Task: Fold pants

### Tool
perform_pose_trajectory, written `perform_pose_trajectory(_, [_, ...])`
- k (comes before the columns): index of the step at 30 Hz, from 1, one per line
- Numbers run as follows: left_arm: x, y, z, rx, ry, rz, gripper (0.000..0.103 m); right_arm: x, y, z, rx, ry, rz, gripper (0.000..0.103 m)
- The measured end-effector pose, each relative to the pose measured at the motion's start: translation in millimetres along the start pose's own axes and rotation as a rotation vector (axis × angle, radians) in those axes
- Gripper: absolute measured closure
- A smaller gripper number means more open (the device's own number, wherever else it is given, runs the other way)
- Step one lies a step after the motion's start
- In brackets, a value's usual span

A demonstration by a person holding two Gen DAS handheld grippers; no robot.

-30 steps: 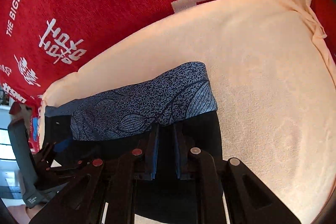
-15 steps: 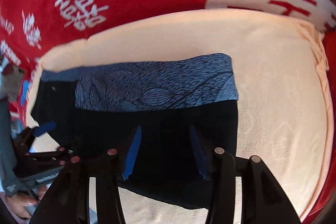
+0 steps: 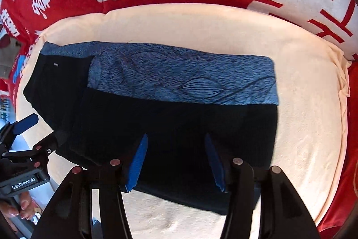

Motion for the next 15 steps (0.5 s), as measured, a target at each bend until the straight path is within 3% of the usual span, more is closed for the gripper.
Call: perform_pose_trajectory(15, [-107, -13, 4, -0.063, 0.049, -0.01, 0.004, -137, -12, 4, -0.008, 0.062, -0.054, 0.046])
Point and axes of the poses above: each gripper's, at about its wrist camera, not at the fingertips, and y roughly against the way its jaws point, x to its right, z to its underside, the point moved 7 cm from there along -y, roughly the way its jaws point, and after that the axes turned 11 degrees about -x, right-handed, at the moved point
